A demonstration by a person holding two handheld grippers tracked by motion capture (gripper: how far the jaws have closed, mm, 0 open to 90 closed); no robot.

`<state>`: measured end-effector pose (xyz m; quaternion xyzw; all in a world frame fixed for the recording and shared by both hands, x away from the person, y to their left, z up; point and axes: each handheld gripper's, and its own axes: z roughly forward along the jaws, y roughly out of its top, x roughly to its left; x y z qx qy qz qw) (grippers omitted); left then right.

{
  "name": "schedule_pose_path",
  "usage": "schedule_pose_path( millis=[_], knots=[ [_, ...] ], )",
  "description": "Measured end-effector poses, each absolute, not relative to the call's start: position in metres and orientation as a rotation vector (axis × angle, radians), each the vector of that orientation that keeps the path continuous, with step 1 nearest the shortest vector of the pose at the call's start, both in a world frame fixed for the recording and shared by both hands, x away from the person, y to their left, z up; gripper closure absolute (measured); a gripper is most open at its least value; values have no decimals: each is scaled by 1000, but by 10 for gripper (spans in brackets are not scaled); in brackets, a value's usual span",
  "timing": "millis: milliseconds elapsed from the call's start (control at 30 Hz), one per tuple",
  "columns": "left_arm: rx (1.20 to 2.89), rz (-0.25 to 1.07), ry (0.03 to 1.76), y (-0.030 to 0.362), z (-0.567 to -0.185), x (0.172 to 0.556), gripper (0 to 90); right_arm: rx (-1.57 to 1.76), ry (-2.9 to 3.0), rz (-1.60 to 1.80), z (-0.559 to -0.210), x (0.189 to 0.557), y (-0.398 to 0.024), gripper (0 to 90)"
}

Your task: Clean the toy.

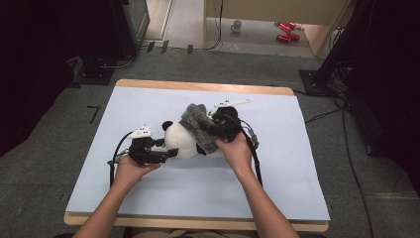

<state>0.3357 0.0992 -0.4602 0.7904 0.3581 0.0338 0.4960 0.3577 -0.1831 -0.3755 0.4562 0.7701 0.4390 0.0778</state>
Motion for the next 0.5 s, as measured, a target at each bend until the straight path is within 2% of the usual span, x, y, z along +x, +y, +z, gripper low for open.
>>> schedule_pose_path(
  millis=[300,400,500],
  knots=[
    [1849,93,906,92,-476,346,264,1381,2293,1304,-376,367,-178,750],
    [1842,104,916,91,-476,345,335,1386,2283,1307,-376,370,-179,750],
    [1845,105,936,90,-473,343,461,1388,2284,1306,-376,371,-178,750]
  ],
)
